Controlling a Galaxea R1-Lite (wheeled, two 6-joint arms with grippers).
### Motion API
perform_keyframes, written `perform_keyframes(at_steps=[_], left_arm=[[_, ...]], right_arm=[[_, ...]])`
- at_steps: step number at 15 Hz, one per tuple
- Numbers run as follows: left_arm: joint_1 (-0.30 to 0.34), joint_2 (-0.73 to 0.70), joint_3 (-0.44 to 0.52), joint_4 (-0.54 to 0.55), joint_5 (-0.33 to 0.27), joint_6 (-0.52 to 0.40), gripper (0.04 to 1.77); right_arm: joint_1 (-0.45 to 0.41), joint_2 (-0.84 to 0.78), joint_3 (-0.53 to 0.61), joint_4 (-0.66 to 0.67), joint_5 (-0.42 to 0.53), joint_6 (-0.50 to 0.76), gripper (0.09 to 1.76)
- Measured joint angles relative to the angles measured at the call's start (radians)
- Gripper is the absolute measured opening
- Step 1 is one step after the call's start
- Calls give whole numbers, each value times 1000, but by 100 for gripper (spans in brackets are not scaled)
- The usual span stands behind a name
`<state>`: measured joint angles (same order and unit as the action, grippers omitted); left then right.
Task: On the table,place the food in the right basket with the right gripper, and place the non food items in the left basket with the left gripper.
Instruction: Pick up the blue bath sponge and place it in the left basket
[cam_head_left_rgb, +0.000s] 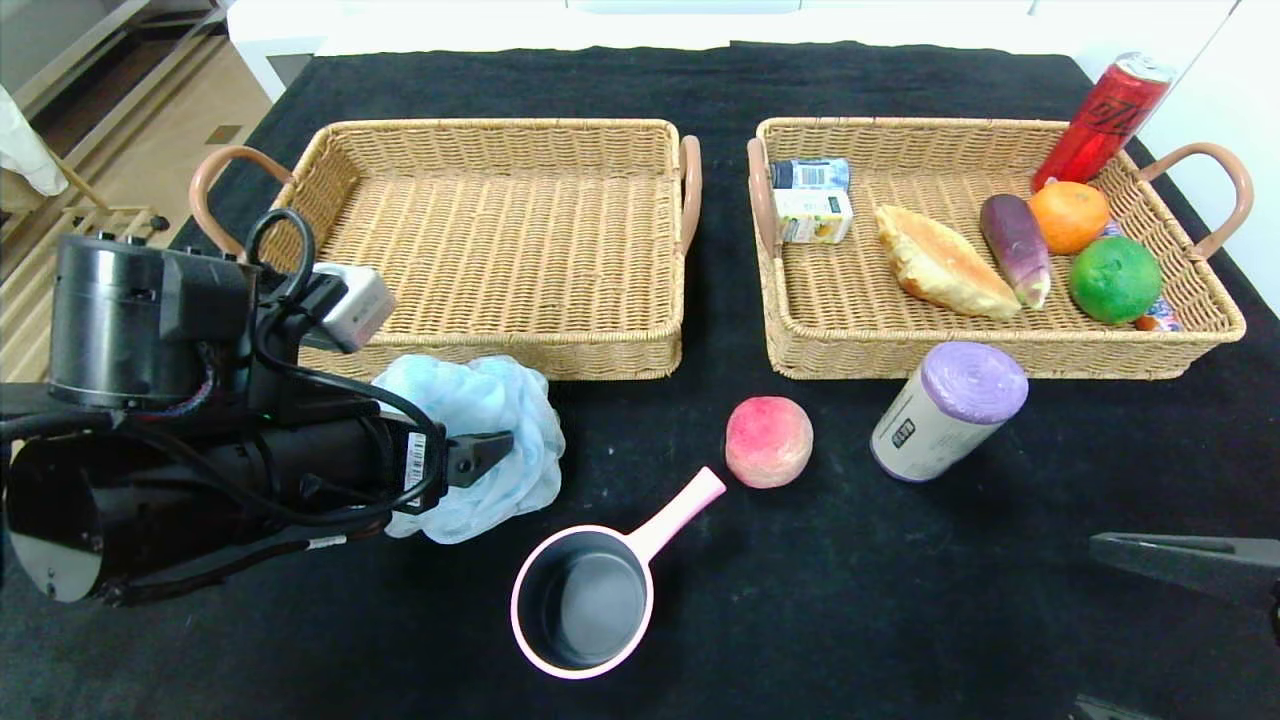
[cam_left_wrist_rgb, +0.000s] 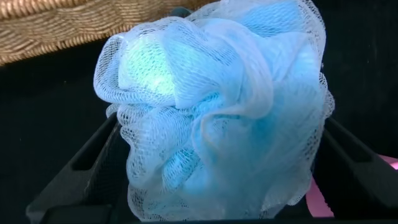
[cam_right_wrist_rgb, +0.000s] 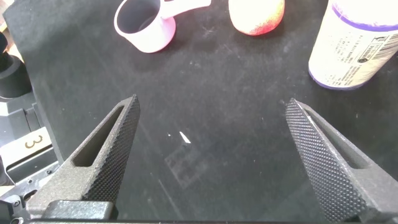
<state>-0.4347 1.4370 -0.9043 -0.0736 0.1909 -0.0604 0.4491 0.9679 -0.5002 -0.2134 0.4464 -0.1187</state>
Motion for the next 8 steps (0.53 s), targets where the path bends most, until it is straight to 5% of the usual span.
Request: perform_keyframes(at_steps=[4,8], left_arm=[[2,23,7,-6,-1,-5,172],[2,45,47,-138,-3,0,172]], right_arm=[[0,1,0,0,-1,1,171],[0,4,0,0,-1,2,171]])
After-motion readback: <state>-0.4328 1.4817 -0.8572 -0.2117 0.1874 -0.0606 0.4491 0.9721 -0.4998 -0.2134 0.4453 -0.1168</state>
